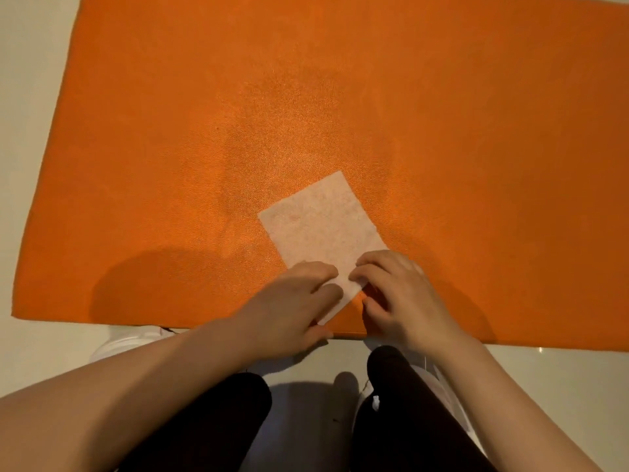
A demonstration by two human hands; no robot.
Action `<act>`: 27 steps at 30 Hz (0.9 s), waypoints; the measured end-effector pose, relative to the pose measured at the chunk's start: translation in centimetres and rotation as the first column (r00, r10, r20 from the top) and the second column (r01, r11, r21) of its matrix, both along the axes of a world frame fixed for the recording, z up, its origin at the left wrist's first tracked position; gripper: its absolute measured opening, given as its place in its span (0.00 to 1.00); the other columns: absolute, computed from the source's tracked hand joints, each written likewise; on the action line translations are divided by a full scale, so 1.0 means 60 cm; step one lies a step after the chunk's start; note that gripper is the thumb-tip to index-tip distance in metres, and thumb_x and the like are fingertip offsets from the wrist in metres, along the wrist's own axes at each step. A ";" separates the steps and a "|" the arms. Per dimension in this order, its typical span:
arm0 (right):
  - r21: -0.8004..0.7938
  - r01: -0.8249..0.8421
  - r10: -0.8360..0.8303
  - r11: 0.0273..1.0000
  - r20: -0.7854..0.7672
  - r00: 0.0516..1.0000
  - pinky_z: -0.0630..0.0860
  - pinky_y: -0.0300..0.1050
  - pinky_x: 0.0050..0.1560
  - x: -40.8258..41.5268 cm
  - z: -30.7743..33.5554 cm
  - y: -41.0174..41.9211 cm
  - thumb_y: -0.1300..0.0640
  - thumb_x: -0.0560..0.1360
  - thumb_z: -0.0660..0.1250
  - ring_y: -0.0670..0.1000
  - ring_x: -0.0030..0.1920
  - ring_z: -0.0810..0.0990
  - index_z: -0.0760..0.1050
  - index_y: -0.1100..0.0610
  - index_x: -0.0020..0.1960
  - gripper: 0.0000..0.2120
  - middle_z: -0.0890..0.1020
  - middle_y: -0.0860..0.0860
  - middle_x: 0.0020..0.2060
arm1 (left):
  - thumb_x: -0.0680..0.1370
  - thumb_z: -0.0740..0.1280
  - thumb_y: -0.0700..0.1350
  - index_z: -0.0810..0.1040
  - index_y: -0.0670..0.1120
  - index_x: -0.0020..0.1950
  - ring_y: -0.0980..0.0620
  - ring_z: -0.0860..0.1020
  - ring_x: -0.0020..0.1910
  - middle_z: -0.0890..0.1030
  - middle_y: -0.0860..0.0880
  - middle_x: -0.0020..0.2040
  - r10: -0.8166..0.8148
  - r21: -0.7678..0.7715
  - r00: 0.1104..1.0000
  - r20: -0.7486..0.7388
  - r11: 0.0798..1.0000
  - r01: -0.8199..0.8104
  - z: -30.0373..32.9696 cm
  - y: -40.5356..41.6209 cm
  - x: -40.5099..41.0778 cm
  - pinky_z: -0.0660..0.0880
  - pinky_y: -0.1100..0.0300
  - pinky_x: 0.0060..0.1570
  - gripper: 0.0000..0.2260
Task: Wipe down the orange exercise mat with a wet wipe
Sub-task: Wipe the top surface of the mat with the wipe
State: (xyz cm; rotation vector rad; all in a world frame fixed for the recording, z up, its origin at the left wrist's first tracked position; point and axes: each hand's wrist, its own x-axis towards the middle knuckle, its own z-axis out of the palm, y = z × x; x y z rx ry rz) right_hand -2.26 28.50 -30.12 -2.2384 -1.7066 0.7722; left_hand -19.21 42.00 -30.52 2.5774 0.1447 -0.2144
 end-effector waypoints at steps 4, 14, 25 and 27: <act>-0.178 -0.008 0.023 0.984 0.085 0.996 0.56 0.45 0.51 0.038 0.019 0.046 0.51 0.73 0.72 0.51 0.58 0.65 0.72 0.48 0.52 0.12 0.69 0.46 0.53 | 0.68 0.70 0.62 0.74 0.43 0.51 0.44 0.76 0.52 0.77 0.44 0.55 0.136 -0.027 0.991 -0.012 0.990 -0.136 -0.009 -0.016 0.006 0.75 0.52 0.49 0.25; -0.164 -0.149 0.172 0.975 0.139 0.975 0.59 0.48 0.55 0.074 0.034 0.068 0.49 0.82 0.57 0.52 0.58 0.68 0.77 0.52 0.57 0.12 0.74 0.47 0.55 | 0.64 0.79 0.55 0.74 0.44 0.46 0.46 0.75 0.46 0.76 0.46 0.48 0.319 0.021 0.947 -0.032 0.948 -0.318 0.000 -0.032 0.026 0.68 0.57 0.42 0.22; -0.091 -0.008 0.020 0.996 0.125 0.992 0.55 0.43 0.46 0.057 0.023 0.074 0.47 0.75 0.70 0.52 0.53 0.69 0.69 0.50 0.45 0.11 0.72 0.45 0.44 | 0.81 0.54 0.53 0.75 0.44 0.51 0.50 0.72 0.49 0.77 0.48 0.51 0.456 -0.243 0.887 -0.071 0.855 -0.459 -0.011 -0.008 0.015 0.59 0.62 0.42 0.15; -0.102 -0.008 0.016 0.995 0.083 0.996 0.58 0.45 0.43 0.060 0.033 0.078 0.49 0.74 0.71 0.54 0.50 0.72 0.71 0.51 0.43 0.10 0.76 0.47 0.41 | 0.81 0.51 0.55 0.76 0.43 0.53 0.49 0.73 0.51 0.77 0.48 0.53 0.448 -0.281 0.888 -0.107 0.843 -0.459 -0.012 -0.003 0.015 0.64 0.59 0.45 0.20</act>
